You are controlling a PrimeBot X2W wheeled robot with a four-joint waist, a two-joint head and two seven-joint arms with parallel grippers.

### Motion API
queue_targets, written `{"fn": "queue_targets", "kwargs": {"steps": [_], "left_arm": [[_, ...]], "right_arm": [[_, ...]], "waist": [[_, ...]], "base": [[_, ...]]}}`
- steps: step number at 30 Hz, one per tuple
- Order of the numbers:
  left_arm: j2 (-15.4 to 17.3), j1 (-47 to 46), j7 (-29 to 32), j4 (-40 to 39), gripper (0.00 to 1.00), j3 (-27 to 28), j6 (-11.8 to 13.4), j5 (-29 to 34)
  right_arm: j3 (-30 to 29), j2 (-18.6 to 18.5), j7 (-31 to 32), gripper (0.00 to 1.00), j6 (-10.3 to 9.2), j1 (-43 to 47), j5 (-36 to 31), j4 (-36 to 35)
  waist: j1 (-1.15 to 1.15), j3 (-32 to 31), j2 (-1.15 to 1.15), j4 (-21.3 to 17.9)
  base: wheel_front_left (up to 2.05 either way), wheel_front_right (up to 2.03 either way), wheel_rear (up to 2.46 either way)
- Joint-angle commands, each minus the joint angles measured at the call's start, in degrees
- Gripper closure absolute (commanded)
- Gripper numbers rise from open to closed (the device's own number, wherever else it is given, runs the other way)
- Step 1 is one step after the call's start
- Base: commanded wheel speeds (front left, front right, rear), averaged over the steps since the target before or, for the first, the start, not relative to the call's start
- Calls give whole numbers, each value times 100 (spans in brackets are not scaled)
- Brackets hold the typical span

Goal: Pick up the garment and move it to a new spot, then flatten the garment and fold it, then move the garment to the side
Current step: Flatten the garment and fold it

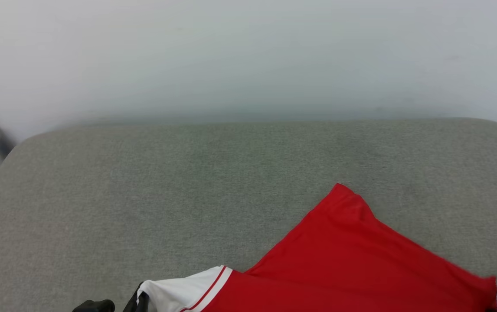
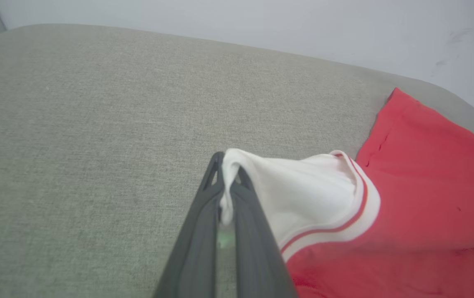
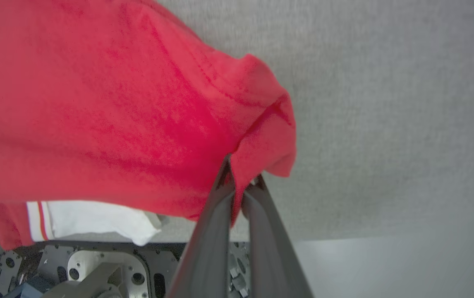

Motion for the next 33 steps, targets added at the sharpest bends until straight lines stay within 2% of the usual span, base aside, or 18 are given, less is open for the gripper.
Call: {"fn": "queue_targets", "kwargs": {"steps": [1, 5, 6, 7, 8, 12, 15, 17, 22, 27, 30, 33], "left_arm": [[41, 70, 13, 2, 100, 36, 45, -32], [74, 77, 111, 35, 100, 78, 105, -94], [83, 75, 110, 34, 100, 96, 103, -110], [89, 78, 124, 36, 100, 104, 118, -127], [109, 38, 160, 14, 100, 123, 142, -131], [130, 12, 187, -53, 100, 127, 186, -148], [139, 32, 182, -118, 100, 129, 209, -144], [158, 21, 207, -177, 100, 117, 224, -124], [191, -100, 226, -329, 100, 86, 232, -72], [226, -416, 219, -602, 100, 22, 187, 37], [205, -638, 211, -757, 100, -38, 166, 117], [172, -907, 187, -861, 100, -87, 135, 198]], "right_arm": [[-73, 151, -2, 100, -3, 275, -28, -112], [-364, 663, -38, 100, -3, 1096, -98, -392], [-426, 781, -56, 89, -2, 1233, -157, -480], [-469, 892, -64, 62, -2, 1345, -183, -563], [-636, 1167, -237, 0, -2, 1548, -266, -876], [-952, 1470, -997, 0, -2, 1397, -424, -1284], [-984, 1540, -1815, 0, -2, 1082, -501, -1569], [-972, 1594, -2304, 0, -2, 905, -509, -1579], [-819, 1574, -2822, 0, -2, 347, -441, -1326], [-360, 1286, -2529, 0, -2, -568, -298, -905], [-76, 1070, -2007, 0, -2, -1210, -206, -648], [173, 917, -1224, 0, -2, -1819, -95, -321]], "waist": [[3, -143, 0, -234], [3, -128, 0, -400], [3, -122, 0, -441], [3, -115, 0, -473], [3, -79, 0, -549], [3, -21, 0, -632], [3, 39, 0, -681], [3, 95, 0, -669], [3, 260, 0, -566], [3, 706, 0, -332], [3, 1012, 0, -170], [3, 1316, 0, 0]], "base": [[0, 0, 0], [0, 0, 0], [0, 0, 0], [0, 0, 0], [0, 0, 0], [0, 0, 0], [0, 0, 0], [0, 0, 0], [0, 0, 0], [0, 0, 0], [0, 0, 0], [0, 0, 0]]}}
